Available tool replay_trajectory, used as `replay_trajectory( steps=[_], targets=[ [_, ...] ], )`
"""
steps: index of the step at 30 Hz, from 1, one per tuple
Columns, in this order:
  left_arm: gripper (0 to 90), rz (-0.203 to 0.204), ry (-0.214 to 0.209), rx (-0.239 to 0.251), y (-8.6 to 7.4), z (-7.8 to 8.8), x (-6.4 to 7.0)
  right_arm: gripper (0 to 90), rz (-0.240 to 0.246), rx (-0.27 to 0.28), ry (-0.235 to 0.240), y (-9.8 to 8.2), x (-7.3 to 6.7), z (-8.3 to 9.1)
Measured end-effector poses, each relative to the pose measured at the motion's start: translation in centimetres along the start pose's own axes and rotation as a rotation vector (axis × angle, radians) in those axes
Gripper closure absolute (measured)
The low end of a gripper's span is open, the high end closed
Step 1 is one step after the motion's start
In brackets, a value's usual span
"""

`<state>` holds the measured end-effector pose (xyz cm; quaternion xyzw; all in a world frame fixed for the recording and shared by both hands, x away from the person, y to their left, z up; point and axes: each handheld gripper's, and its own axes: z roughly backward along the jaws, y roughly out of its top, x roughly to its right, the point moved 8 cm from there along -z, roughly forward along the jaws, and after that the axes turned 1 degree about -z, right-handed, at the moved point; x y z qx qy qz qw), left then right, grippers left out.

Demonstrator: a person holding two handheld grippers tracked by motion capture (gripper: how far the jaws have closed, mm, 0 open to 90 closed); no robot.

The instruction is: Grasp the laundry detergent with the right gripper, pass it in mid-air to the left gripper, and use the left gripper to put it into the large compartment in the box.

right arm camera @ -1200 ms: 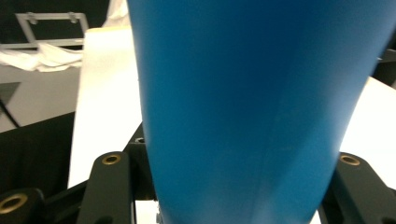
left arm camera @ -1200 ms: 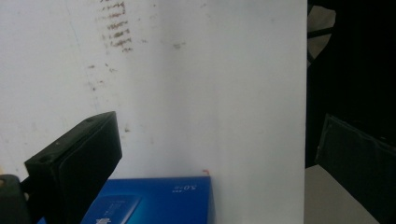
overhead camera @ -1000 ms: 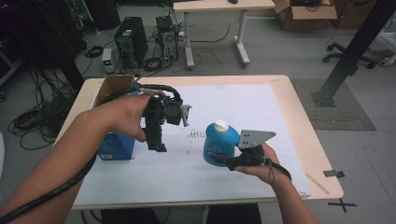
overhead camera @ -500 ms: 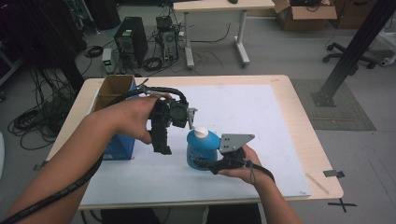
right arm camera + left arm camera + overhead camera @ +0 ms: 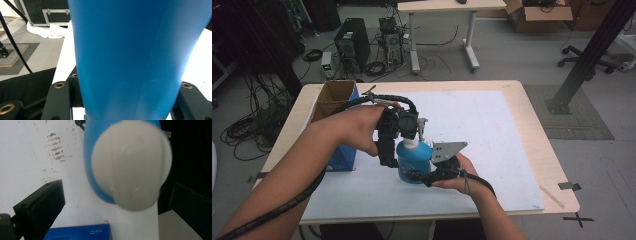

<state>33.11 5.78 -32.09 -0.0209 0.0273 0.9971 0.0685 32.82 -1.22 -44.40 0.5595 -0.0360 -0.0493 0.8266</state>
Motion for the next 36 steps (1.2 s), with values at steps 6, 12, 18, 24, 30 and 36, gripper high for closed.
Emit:
replay_trajectory(
  steps=[6, 12, 18, 24, 30, 36],
  targets=[
    [0.4, -0.007, 0.0, -0.009, 0.2, -0.2, 0.0, 42.7, -0.01, -0.005, 0.007, 0.0, 0.0, -0.7],
    [0.4, -0.012, 0.004, -0.025, 0.5, -0.7, 0.0, 42.7, -0.01, -0.004, 0.007, 0.5, 0.1, -1.4],
    [0.4, -0.011, 0.001, -0.035, 0.4, -0.9, 0.1, 42.7, -0.005, -0.001, 0.01, 1.0, 0.0, -1.9],
    [0.9, -0.01, 0.006, -0.043, 0.1, -1.2, 0.2, 42.7, 0.005, -0.001, 0.011, 1.5, -0.2, -2.3],
    [5.4, -0.021, 0.012, -0.045, 0.1, -1.1, 0.3, 42.7, 0.008, 0.003, 0.009, 1.8, -0.2, -2.4],
    [8.6, -0.034, 0.026, -0.05, 0.2, -0.8, 0.3, 42.6, 0.003, 0.002, 0.005, 1.9, -0.1, -2.5]
  ],
)
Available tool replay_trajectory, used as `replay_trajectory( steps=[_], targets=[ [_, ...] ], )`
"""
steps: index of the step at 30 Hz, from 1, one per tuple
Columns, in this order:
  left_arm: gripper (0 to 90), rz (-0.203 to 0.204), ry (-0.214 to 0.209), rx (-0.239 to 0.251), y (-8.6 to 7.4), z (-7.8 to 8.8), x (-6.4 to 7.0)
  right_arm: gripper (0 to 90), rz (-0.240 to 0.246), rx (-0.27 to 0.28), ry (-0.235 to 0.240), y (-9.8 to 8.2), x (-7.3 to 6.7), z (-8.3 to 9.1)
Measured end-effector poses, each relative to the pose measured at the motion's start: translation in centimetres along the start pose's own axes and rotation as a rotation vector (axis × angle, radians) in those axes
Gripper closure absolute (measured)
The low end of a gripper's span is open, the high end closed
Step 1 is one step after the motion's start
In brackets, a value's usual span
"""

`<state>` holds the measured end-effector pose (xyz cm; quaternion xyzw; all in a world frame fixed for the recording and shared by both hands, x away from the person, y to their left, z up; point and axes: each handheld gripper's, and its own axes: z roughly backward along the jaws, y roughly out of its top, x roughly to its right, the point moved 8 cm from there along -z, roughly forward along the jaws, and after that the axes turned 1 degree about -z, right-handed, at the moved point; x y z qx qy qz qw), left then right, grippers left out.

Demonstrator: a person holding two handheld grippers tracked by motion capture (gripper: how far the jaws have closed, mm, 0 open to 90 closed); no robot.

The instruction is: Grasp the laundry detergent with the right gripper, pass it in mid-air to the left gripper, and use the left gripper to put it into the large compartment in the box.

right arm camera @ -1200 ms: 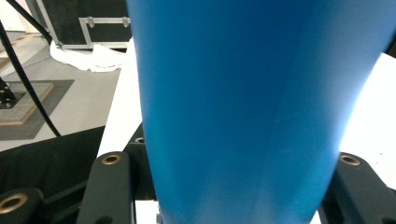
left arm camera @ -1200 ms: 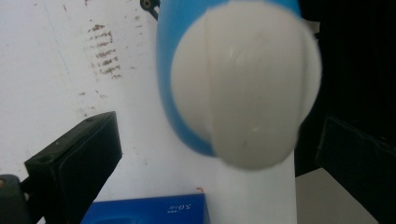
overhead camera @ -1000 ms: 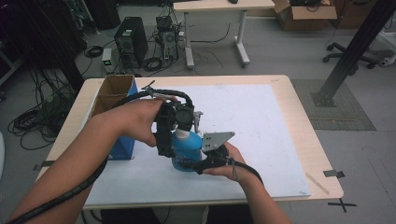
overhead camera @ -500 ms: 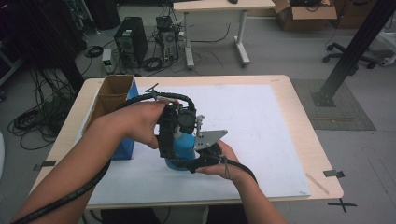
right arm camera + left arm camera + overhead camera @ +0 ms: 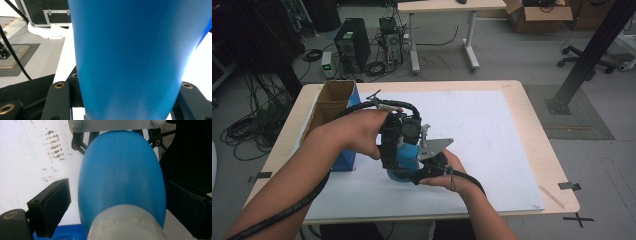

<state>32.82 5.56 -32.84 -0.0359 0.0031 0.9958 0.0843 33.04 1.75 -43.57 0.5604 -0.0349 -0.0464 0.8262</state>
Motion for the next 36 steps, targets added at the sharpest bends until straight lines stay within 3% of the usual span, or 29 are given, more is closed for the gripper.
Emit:
replay_trajectory(
  steps=[26, 36],
  targets=[
    [25.3, -0.023, 0.019, -0.028, -0.02, -0.25, 0.01, 42.6, -0.01, 0.001, -0.014, 0.15, 0.07, -0.03],
    [36.6, -0.035, 0.031, -0.05, -0.18, -0.24, -0.03, 42.6, -0.01, 0.004, -0.015, 0.29, -0.03, -0.09]
  ],
)
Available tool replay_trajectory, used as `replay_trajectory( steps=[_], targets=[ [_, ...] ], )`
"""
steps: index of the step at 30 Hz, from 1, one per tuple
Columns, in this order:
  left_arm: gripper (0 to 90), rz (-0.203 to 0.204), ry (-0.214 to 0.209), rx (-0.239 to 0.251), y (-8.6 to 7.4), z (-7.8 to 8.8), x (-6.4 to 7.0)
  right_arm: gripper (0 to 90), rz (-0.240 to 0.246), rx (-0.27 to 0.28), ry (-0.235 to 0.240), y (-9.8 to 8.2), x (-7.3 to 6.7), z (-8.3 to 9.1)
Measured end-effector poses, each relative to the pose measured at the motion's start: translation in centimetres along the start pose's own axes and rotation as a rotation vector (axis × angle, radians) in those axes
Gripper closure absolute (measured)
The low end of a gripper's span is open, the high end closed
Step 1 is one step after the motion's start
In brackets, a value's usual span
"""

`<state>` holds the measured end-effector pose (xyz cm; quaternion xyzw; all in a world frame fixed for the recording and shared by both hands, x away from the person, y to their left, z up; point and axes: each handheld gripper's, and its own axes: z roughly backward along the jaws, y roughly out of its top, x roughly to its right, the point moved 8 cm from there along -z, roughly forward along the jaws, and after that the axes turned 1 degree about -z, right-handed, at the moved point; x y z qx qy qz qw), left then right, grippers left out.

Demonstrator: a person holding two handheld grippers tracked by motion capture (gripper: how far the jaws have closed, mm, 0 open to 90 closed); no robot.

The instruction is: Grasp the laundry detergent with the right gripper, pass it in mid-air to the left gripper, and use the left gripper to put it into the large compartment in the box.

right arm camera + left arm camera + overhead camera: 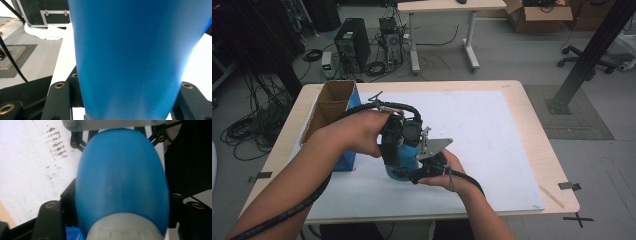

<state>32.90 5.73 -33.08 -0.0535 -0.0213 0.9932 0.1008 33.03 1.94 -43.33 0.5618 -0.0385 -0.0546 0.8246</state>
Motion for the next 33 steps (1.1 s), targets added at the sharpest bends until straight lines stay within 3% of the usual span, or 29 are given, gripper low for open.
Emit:
replay_trajectory(
  steps=[12, 24, 30, 31, 33],
  targets=[
    [38.5, 0.012, 0.017, -0.034, -0.1, 0.1, 0.1, 42.6, 0.01, -0.001, -0.016, 0.0, 0.1, 0.1],
    [38.9, 0.041, 0.012, -0.064, 0.2, 1.2, 0.3, 40.0, 0.012, 0.061, -0.008, 0.7, -0.1, 0.3],
    [38.9, 0.069, 0.009, -0.064, 0.3, 1.4, 0.1, 29.4, -0.016, 0.083, 0.003, 0.8, -0.3, 0.4],
    [38.9, 0.07, 0.008, -0.064, 0.3, 1.4, 0.1, 24.1, -0.016, 0.09, -0.008, 0.8, -0.2, 0.4],
    [38.9, 0.074, 0.003, -0.066, 0.3, 1.5, 0.1, 22.1, -0.026, 0.096, -0.014, 0.8, -0.1, 0.5]
  ],
)
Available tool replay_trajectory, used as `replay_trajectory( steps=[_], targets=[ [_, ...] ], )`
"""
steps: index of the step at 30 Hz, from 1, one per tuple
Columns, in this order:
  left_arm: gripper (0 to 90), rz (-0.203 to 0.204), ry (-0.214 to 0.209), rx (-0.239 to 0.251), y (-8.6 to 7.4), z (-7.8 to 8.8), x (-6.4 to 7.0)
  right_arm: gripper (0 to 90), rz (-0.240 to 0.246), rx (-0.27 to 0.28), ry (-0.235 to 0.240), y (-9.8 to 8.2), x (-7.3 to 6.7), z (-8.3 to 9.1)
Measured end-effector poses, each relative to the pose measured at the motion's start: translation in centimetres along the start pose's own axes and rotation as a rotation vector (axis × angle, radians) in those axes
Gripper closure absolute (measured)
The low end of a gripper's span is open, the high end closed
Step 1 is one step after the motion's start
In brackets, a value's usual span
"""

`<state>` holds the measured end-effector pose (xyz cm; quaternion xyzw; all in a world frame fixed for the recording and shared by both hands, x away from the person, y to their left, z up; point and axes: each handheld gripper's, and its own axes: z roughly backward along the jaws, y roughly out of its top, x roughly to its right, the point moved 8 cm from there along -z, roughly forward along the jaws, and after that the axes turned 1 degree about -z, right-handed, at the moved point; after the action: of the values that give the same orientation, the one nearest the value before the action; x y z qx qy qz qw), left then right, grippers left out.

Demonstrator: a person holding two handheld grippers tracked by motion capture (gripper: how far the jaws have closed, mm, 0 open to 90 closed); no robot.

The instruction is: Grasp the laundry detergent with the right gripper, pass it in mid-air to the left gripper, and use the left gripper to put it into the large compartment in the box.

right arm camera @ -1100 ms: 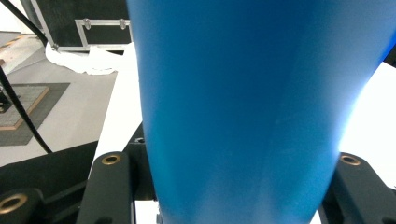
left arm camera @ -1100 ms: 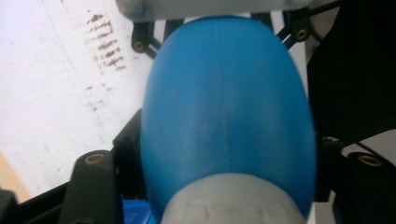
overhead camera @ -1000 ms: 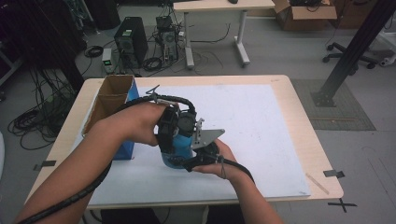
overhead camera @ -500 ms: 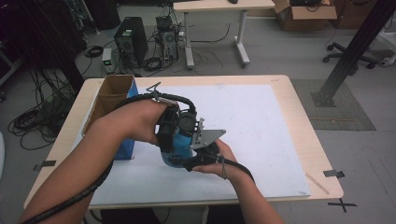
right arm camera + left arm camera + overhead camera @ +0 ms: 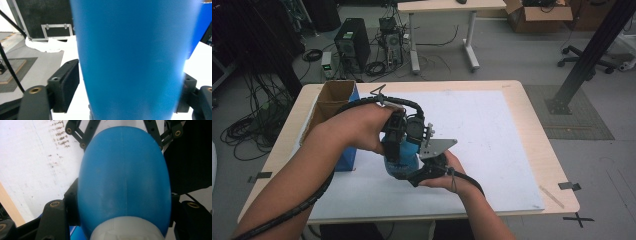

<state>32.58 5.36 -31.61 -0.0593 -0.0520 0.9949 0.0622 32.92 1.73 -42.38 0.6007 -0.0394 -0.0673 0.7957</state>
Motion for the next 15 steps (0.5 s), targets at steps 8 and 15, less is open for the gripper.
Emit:
replay_trajectory(
  steps=[8, 15],
  targets=[
    [38.8, 0.003, 0.007, -0.013, -0.2, 0.2, -0.2, 12.3, -0.012, 0.033, -0.026, 0.4, 0.2, 0.9],
    [38.8, 0.01, -0.004, -0.01, 0.1, 0.2, -0.1, 3.1, -0.028, 0.061, -0.035, 0.7, 0.5, 1.4]
  ],
)
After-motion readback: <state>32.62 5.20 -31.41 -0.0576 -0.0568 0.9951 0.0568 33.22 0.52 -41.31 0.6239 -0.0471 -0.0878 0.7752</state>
